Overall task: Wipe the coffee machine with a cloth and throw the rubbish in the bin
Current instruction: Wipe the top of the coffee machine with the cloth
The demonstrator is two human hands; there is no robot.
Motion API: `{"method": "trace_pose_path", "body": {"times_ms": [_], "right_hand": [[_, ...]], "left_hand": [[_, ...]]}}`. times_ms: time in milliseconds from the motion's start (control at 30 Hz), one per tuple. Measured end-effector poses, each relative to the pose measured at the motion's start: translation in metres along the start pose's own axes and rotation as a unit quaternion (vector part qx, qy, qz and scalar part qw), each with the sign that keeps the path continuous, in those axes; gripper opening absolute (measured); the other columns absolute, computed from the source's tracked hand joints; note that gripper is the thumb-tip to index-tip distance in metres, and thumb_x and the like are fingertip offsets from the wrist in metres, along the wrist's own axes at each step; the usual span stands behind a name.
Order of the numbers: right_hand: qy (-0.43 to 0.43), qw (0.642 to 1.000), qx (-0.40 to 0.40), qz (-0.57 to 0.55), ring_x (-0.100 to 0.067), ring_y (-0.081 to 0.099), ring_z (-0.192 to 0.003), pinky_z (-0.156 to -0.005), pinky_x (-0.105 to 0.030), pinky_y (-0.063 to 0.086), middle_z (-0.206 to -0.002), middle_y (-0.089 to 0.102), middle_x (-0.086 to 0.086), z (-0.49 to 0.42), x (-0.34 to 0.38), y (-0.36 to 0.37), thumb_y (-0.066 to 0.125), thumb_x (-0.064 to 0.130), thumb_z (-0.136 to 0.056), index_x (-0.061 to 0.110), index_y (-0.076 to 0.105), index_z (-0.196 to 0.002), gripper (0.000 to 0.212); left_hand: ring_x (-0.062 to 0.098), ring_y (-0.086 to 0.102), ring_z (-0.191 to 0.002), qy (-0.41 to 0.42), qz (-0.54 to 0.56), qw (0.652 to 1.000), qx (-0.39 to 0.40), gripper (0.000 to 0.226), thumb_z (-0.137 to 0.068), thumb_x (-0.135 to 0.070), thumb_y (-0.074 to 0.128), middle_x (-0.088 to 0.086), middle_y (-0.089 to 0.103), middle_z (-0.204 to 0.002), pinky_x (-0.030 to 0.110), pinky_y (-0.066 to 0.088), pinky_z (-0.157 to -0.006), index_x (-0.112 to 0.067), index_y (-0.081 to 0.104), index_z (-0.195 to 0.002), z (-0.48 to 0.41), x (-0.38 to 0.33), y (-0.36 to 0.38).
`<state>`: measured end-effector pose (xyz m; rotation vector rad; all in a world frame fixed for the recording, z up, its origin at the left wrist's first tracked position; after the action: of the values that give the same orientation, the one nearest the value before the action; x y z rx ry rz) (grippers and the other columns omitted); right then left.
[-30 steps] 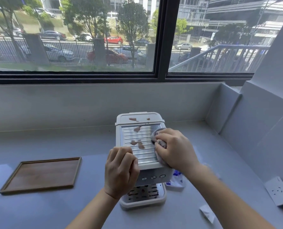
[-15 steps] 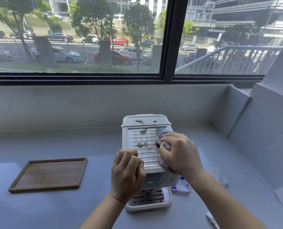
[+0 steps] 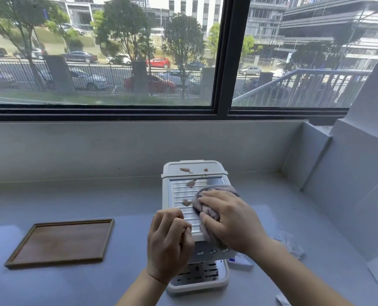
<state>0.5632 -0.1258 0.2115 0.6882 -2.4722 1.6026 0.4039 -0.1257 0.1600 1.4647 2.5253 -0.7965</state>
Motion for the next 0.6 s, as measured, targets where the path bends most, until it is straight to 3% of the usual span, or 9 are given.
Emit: {"method": "trace_pose_path", "body": {"times_ms": [133, 233, 300, 433, 500, 600], "right_hand": [[0.080, 0.997, -0.004, 0.021, -0.012, 0.054, -0.110, -0.084, -0.025, 0.044, -0.110, 0.067, 0.015, -0.030, -0.023, -0.003, 0.057, 0.032, -0.086, 0.024, 0.070, -0.095, 0.018], [0.021, 0.999, -0.007, 0.035, -0.010, 0.056, -0.107, -0.086, -0.027, 0.048, -0.112, 0.069, 0.014, -0.019, -0.003, 0.006, 0.057, 0.036, -0.082, 0.026, 0.071, -0.098, 0.024], [0.009, 1.000, -0.013, 0.013, -0.006, 0.056, -0.104, -0.081, -0.026, 0.050, -0.111, 0.069, 0.016, -0.008, -0.002, 0.006, 0.058, 0.037, -0.079, 0.026, 0.071, -0.097, 0.025], [0.097, 0.995, -0.014, 0.022, -0.017, 0.055, -0.097, -0.068, -0.028, 0.042, -0.095, 0.066, 0.008, -0.040, -0.029, 0.003, 0.055, 0.027, -0.085, 0.016, 0.063, -0.079, 0.015], [0.091, 0.995, -0.017, 0.025, -0.017, 0.056, -0.098, -0.071, -0.028, 0.042, -0.096, 0.067, 0.008, -0.042, -0.025, 0.005, 0.055, 0.026, -0.084, 0.017, 0.065, -0.080, 0.015], [0.031, 0.999, -0.007, -0.011, -0.009, 0.056, -0.111, -0.086, -0.024, 0.048, -0.115, 0.069, 0.014, -0.020, -0.018, 0.008, 0.055, 0.031, -0.080, 0.024, 0.073, -0.099, 0.027]], "left_hand": [[0.020, 0.050, -0.083, -0.003, 0.000, 1.000, -0.013, 0.016, -0.092, -0.015, 0.047, 0.001, 0.057, -0.089, 0.032, 0.043, -0.072, -0.016, 0.053, -0.077, 0.001, 0.002, 0.000], [0.021, 0.050, -0.084, -0.001, -0.001, 1.000, -0.008, 0.016, -0.093, -0.016, 0.048, 0.001, 0.057, -0.089, 0.032, 0.044, -0.074, -0.016, 0.054, -0.077, 0.002, 0.001, -0.001], [0.021, 0.050, -0.083, 0.003, -0.001, 1.000, -0.006, 0.017, -0.094, -0.016, 0.047, 0.001, 0.057, -0.089, 0.030, 0.042, -0.075, -0.016, 0.053, -0.078, 0.000, 0.000, -0.001], [0.021, 0.050, -0.081, -0.003, -0.001, 1.000, -0.016, 0.020, -0.094, -0.018, 0.045, 0.001, 0.057, -0.088, 0.030, 0.042, -0.074, -0.015, 0.053, -0.076, -0.001, 0.001, -0.001], [0.020, 0.049, -0.081, 0.000, 0.005, 1.000, -0.016, 0.019, -0.094, -0.019, 0.044, 0.000, 0.056, -0.089, 0.030, 0.041, -0.074, -0.016, 0.052, -0.077, 0.001, 0.001, -0.002], [0.021, 0.049, -0.081, 0.002, 0.005, 1.000, -0.006, 0.017, -0.094, -0.018, 0.044, 0.000, 0.056, -0.090, 0.032, 0.041, -0.074, -0.017, 0.051, -0.079, 0.001, 0.002, 0.001]]}}
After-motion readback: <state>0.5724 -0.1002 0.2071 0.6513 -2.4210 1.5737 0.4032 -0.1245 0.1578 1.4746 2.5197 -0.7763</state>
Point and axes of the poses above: each hand's wrist, its own z-axis away from the middle knuckle, its own y-axis out of the palm, x = y × z, the point moved 6 cm from there along -z, towards the middle knuckle
